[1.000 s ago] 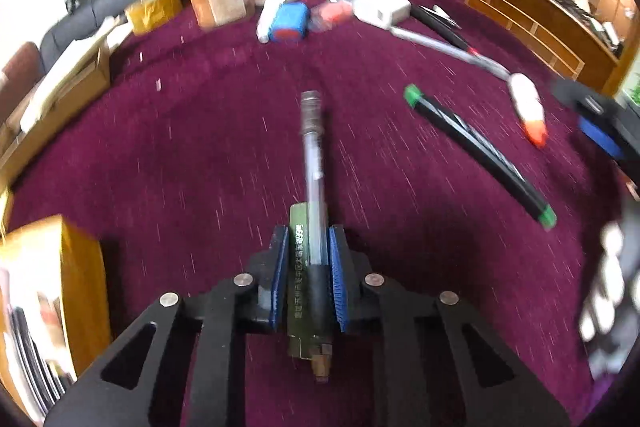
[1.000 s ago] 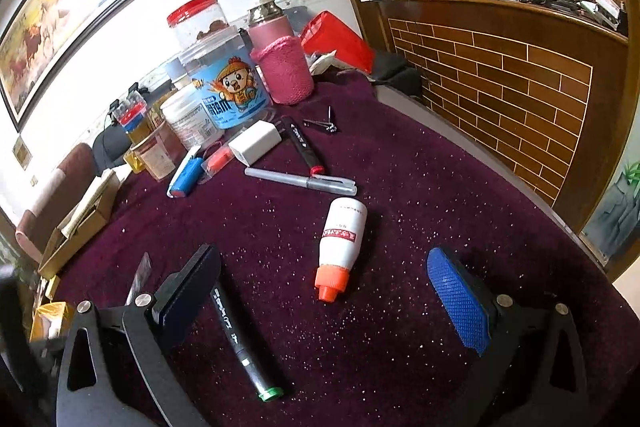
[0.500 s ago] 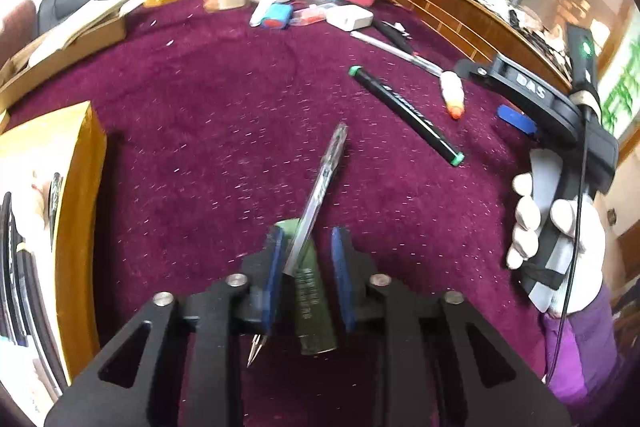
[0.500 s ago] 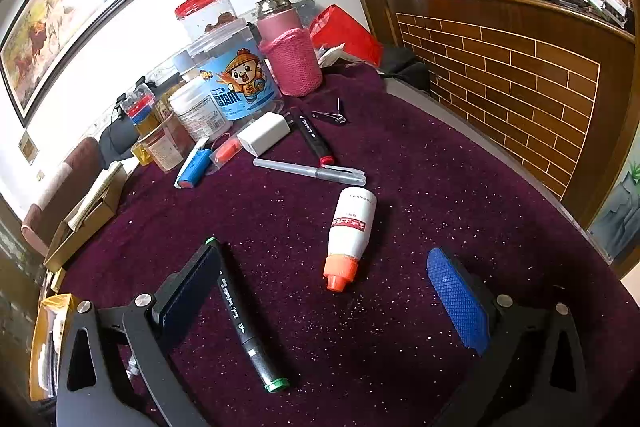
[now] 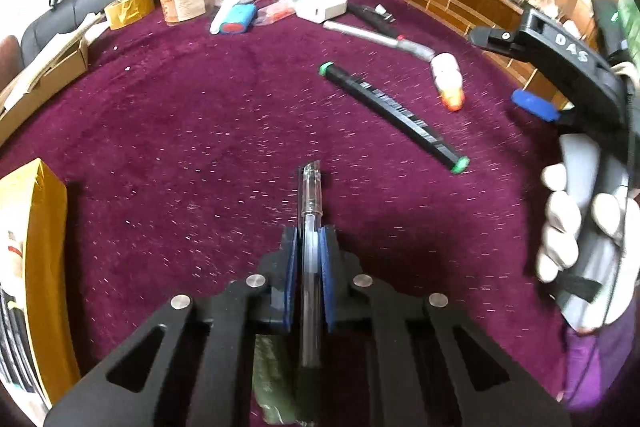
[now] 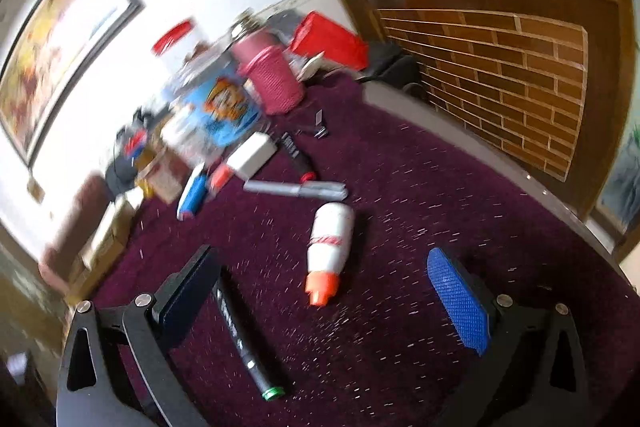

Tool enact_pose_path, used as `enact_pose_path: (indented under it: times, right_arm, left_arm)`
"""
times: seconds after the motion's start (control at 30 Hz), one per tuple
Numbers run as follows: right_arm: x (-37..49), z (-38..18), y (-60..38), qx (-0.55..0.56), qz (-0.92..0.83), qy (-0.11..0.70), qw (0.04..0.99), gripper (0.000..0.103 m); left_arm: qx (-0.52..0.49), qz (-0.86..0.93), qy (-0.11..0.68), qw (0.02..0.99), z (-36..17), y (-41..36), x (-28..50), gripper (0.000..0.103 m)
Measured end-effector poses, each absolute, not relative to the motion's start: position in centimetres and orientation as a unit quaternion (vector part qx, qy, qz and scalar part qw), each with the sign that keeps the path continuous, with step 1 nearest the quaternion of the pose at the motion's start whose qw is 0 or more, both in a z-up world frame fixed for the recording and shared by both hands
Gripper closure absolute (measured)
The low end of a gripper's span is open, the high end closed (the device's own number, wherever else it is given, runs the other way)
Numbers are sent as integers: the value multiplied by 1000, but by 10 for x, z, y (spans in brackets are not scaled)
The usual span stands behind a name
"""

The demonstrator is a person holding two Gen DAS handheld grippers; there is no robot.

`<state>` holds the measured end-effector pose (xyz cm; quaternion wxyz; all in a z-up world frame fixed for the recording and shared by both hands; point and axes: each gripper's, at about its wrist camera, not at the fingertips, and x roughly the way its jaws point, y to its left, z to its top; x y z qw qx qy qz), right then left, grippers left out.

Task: Organize rigid objects
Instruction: 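Lift the clear pen with the left gripper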

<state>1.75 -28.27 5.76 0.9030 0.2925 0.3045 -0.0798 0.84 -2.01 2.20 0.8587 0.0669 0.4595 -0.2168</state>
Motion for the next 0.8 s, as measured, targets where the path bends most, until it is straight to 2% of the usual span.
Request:
enact_pose_path:
  times: [0.23, 0.43, 0.47, 0.5, 0.53, 0.6, 0.67, 0.7, 0.73, 0.8]
  right_arm:
    - [8, 41, -324, 401, -96, 299, 861, 1]
    - [15, 43, -310, 372, -81, 314, 870, 1]
    - [15, 45, -308, 367, -81, 314, 872, 1]
    - [15, 46, -305, 361, -79, 314, 875, 1]
    - [15, 47, -304, 357, -78, 314, 876, 1]
    - [16, 49, -300, 349, -75, 313, 880, 1]
    - [19, 52, -292, 335, -61, 315, 886, 1]
    - [21, 54, -284, 321, -46, 318, 891, 1]
    - [23, 56, -277, 308, -34, 321, 895, 1]
    - [26, 58, -260, 278, -7, 329, 902, 1]
  left_arm:
    - [43, -254, 451, 854, 32, -40, 4, 95]
    - [54, -237, 467, 850, 14, -51, 2, 94]
    - [60, -237, 457, 855, 13, -52, -4, 90]
    - [74, -241, 451, 856, 12, -55, -10, 76]
    - [88, -250, 443, 856, 12, -60, -18, 58]
    - [118, -256, 429, 858, 8, -72, -33, 46]
    - [134, -259, 426, 856, 10, -78, -40, 67]
    - [121, -265, 428, 855, 12, -76, -41, 88]
    - [118, -265, 431, 854, 13, -74, -41, 97]
    - [80, -267, 444, 852, 15, -60, -39, 97]
